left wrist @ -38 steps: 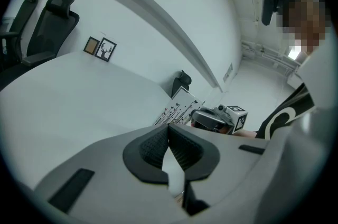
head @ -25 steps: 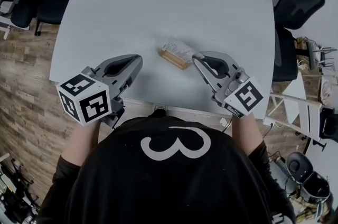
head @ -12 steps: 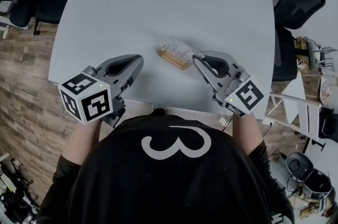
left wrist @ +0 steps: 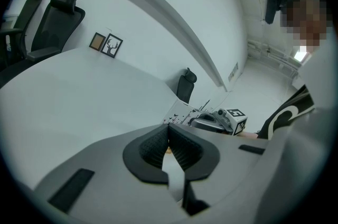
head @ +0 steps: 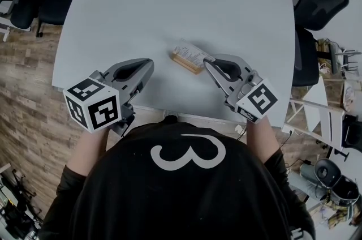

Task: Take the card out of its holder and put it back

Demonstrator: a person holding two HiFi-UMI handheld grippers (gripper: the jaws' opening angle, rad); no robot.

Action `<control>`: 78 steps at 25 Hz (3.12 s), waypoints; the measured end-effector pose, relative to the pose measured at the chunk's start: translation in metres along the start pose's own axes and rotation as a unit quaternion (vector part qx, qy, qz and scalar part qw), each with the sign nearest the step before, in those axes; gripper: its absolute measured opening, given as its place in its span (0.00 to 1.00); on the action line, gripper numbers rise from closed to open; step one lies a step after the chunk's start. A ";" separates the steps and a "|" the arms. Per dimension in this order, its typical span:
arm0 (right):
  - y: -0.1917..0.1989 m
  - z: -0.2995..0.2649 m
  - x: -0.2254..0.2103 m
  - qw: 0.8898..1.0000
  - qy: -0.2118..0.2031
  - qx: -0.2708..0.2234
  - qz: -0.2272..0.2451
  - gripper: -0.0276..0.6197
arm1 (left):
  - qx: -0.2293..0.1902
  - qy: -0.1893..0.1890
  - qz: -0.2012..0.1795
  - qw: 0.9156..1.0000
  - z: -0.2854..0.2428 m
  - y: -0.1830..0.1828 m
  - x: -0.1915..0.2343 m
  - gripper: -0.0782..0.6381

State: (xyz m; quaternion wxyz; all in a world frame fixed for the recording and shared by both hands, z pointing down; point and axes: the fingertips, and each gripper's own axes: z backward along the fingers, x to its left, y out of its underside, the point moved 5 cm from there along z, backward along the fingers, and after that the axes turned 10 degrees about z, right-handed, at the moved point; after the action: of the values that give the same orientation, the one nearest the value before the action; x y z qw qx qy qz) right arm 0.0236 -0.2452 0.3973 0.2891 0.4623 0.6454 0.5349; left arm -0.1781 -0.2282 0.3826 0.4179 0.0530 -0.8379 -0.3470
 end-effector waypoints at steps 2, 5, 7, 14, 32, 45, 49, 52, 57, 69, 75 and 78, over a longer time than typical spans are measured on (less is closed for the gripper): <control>0.004 -0.001 0.000 1.000 -0.003 0.003 -0.001 0.07 | 0.001 -0.002 0.001 1.000 0.000 0.001 0.001 0.12; 0.010 -0.003 0.001 1.000 -0.010 0.009 0.001 0.07 | 0.001 -0.005 0.003 1.000 -0.001 0.002 0.003 0.12; 0.015 -0.005 0.003 1.000 -0.014 0.013 0.002 0.07 | -0.001 -0.007 0.003 1.000 0.000 0.003 0.004 0.12; 0.030 -0.007 0.002 0.999 -0.014 0.020 -0.028 0.07 | -0.003 -0.013 0.007 1.000 0.001 0.004 0.007 0.12; 0.037 -0.003 -0.002 0.994 -0.009 0.025 -0.101 0.25 | -0.005 -0.028 -0.003 1.000 0.019 0.017 0.000 0.12; -0.021 0.081 0.030 0.987 0.055 -0.055 -0.141 0.31 | -0.059 0.009 -0.019 0.998 0.050 0.043 -0.082 0.12; -0.051 0.110 0.068 0.983 -0.003 -0.087 -0.164 0.27 | -0.075 0.064 0.025 0.995 0.056 0.060 -0.122 0.12; -0.068 0.133 0.094 0.983 -0.019 -0.096 -0.157 0.18 | -0.081 0.078 0.008 0.994 0.059 0.071 -0.150 0.12; -0.079 0.165 0.128 0.975 -0.006 -0.115 -0.192 0.07 | -0.091 0.100 -0.022 0.991 0.073 0.099 -0.189 0.12; -0.083 0.219 0.194 0.971 -0.017 -0.130 -0.198 0.05 | -0.102 0.122 -0.048 0.986 0.093 0.157 -0.247 0.12; -0.086 0.226 0.195 0.973 -0.013 -0.130 -0.190 0.05 | -0.107 0.121 -0.047 0.986 0.096 0.159 -0.252 0.12; -0.085 0.228 0.196 0.974 -0.007 -0.130 -0.186 0.05 | -0.106 0.122 -0.048 0.986 0.095 0.161 -0.253 0.12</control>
State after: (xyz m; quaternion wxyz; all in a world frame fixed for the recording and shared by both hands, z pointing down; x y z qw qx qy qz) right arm 0.1176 0.0284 0.2801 0.4453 0.2962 0.6431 0.5480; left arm -0.0528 0.0399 0.2763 0.5029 0.0902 -0.7357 -0.4446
